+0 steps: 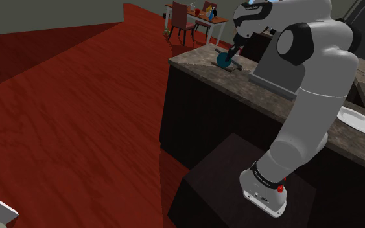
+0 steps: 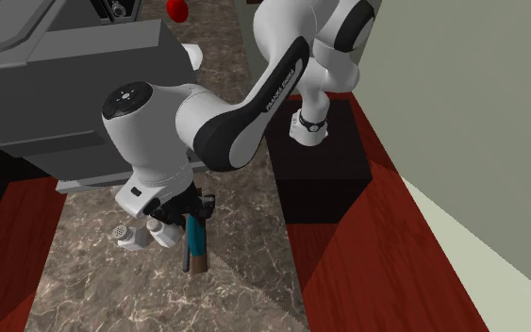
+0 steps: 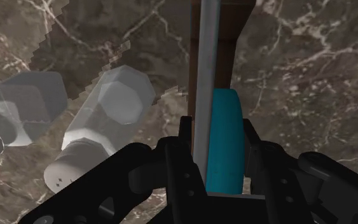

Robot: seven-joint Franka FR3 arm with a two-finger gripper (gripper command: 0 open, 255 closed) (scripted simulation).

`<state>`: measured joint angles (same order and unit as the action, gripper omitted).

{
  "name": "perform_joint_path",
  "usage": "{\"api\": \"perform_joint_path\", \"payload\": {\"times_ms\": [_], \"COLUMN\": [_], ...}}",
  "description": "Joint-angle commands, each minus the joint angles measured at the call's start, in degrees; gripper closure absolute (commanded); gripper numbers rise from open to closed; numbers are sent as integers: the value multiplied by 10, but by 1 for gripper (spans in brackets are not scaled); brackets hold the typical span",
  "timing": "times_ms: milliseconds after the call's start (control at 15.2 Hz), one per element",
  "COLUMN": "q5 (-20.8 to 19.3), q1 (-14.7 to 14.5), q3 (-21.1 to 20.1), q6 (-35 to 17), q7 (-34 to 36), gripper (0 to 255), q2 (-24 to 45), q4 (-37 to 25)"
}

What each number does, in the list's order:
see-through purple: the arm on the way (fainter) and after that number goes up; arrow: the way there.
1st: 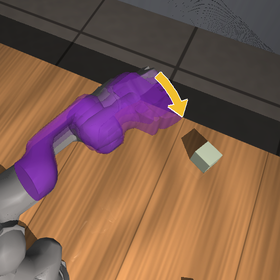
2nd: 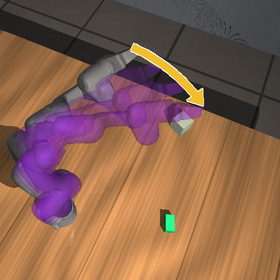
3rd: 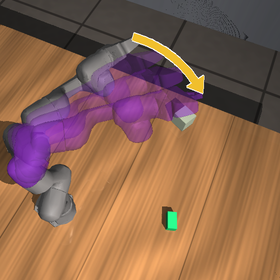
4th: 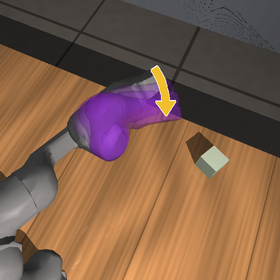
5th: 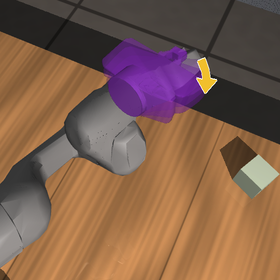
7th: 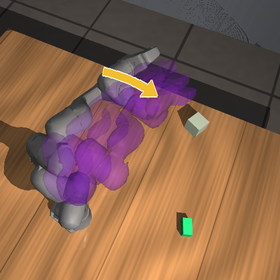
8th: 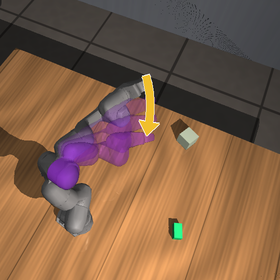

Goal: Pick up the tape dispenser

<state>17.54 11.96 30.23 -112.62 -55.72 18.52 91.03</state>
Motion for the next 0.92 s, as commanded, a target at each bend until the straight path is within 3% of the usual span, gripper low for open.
{"api": "perform_joint_path", "payload": {"times_ms": [0, 396, 858], "q5": [0, 0, -7], "q1": [0, 0, 3], "q3": [0, 0, 3], "q6": [0, -1, 49], "q7": [0, 0, 10], "gripper": [255, 255, 255], "q2": [1, -1, -5], "q4": [1, 3, -44]}}
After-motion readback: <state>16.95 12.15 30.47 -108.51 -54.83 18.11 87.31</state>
